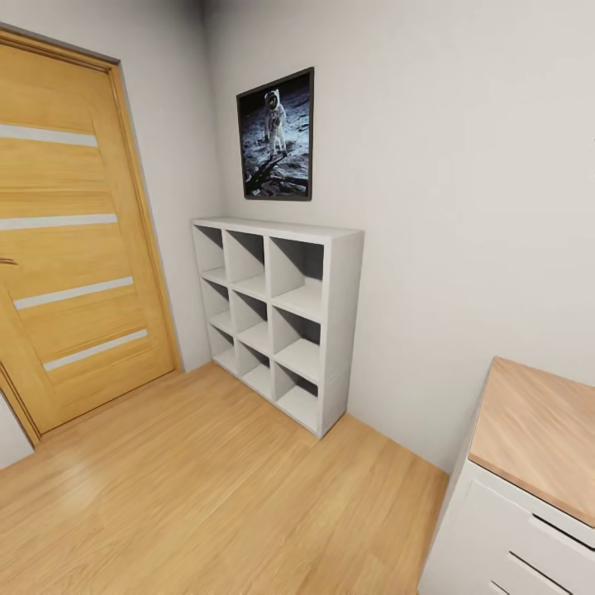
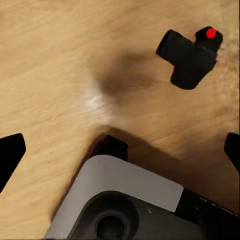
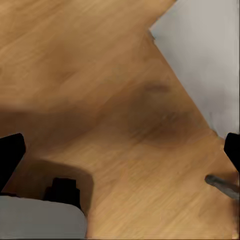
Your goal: Attach the digital camera to the camera tripod in the bedroom.
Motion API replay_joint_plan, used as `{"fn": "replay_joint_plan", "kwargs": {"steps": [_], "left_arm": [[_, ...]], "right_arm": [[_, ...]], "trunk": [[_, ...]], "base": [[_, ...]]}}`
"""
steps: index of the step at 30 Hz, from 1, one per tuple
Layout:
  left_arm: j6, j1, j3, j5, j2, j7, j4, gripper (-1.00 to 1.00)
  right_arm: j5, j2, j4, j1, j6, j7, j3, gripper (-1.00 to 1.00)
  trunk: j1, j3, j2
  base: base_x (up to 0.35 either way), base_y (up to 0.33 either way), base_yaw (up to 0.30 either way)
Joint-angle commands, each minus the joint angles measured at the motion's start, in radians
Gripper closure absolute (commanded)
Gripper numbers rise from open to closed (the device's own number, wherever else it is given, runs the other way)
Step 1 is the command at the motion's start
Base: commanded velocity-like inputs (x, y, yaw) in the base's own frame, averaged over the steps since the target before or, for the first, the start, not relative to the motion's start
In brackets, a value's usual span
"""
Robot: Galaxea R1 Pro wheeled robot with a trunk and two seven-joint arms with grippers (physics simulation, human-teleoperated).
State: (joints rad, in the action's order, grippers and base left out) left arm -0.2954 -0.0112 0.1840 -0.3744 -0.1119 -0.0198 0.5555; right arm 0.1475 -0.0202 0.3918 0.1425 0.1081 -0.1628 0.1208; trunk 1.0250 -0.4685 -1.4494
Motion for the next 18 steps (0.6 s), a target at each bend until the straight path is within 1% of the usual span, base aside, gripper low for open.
{"fn": "replay_joint_plan", "kwargs": {"steps": [1,2,3,5,6,7,8,9,10,11,12,13,14,15,16,17,18], "left_arm": [[-0.070,-0.004,0.002,-0.014,-0.004,-0.003,0.051,-1.00],[-0.127,-0.014,0.003,-0.017,-0.008,-0.004,0.087,-1.00],[-0.223,-0.047,0.003,-0.022,-0.013,-0.005,0.145,-1.00],[-0.287,-0.096,0.004,-0.026,-0.015,-0.005,0.183,-1.00],[-0.329,-0.158,0.004,-0.030,-0.014,-0.006,0.203,-1.00],[-0.344,-0.193,0.004,-0.031,-0.013,-0.006,0.206,-1.00],[-0.367,-0.267,0.003,-0.032,-0.005,-0.006,0.198,-1.00],[-0.376,-0.304,0.003,-0.033,0.000,-0.005,0.188,-1.00],[-0.392,-0.445,0.001,-0.031,0.044,0.003,0.106,-1.00],[-0.392,-0.501,-0.001,-0.027,0.083,0.005,0.056,-1.00],[-0.390,-0.523,-0.002,-0.025,0.103,0.005,0.035,-1.00],[-0.378,-0.556,-0.004,-0.020,0.142,0.006,0.002,-1.00],[-0.368,-0.568,-0.004,-0.016,0.159,0.006,-0.009,-1.00],[-0.322,-0.597,-0.009,0.017,0.203,0.000,-0.019,-1.00],[-0.313,-0.601,-0.011,0.030,0.208,-0.002,-0.017,-1.00],[-0.300,-0.606,-0.013,0.064,0.218,-0.004,-0.014,-1.00],[-0.295,-0.608,-0.014,0.080,0.221,-0.005,-0.014,-1.00]], "right_arm": [[-0.005,0.001,0.029,0.008,0.033,-0.018,-0.002,-1.00],[-0.016,0.002,0.048,0.035,0.051,-0.028,-0.009,-1.00],[-0.039,0.004,0.071,0.096,0.081,-0.042,-0.021,-1.00],[-0.059,0.007,0.075,0.165,0.100,-0.052,-0.028,-1.00],[-0.075,0.008,0.062,0.235,0.111,-0.057,-0.033,-1.00],[-0.082,0.009,0.049,0.271,0.113,-0.060,-0.035,-1.00],[-0.094,0.013,0.018,0.340,0.114,-0.063,-0.038,-1.00],[-0.100,0.017,0.000,0.374,0.114,-0.064,-0.039,-1.00],[-0.124,0.043,-0.062,0.486,0.110,-0.067,-0.043,-1.00],[-0.140,0.053,-0.079,0.525,0.111,-0.067,-0.045,-1.00],[-0.150,0.057,-0.085,0.539,0.113,-0.066,-0.046,-1.00],[-0.169,0.064,-0.094,0.559,0.118,-0.063,-0.047,-1.00],[-0.177,0.067,-0.097,0.567,0.120,-0.062,-0.047,-1.00],[-0.196,0.077,-0.104,0.584,0.131,-0.057,-0.047,-1.00],[-0.199,0.079,-0.105,0.586,0.134,-0.055,-0.047,-1.00],[-0.203,0.081,-0.107,0.590,0.140,-0.046,-0.044,-1.00],[-0.203,0.082,-0.107,0.591,0.142,-0.040,-0.044,-1.00]], "trunk": [[0.000,-0.001,-0.001],[0.000,-0.001,-0.001],[0.000,-0.001,-0.001],[0.000,-0.001,-0.001],[0.000,-0.001,-0.001],[0.000,-0.001,-0.001],[0.000,-0.001,-0.001],[0.000,-0.001,-0.001],[0.000,-0.001,-0.001],[0.000,-0.001,-0.001],[0.000,-0.001,-0.001],[0.000,-0.001,-0.001],[0.000,-0.001,-0.001],[0.000,-0.001,-0.001],[0.000,-0.001,-0.001],[0.000,-0.001,-0.001],[0.000,-0.001,-0.001]], "base": [[0.000,0.000,0.000],[0.000,0.000,0.000],[0.000,0.000,0.000],[0.000,0.000,0.000],[0.000,0.000,0.000],[0.000,0.000,0.000],[0.000,0.000,0.000],[0.000,0.000,0.000],[0.000,0.000,0.000],[0.000,0.000,0.000],[0.000,0.000,0.000],[0.000,0.000,0.000],[0.000,0.000,0.000],[0.000,0.000,0.000],[0.000,0.000,0.000],[0.000,0.000,0.000],[0.000,0.000,0.000]]}}
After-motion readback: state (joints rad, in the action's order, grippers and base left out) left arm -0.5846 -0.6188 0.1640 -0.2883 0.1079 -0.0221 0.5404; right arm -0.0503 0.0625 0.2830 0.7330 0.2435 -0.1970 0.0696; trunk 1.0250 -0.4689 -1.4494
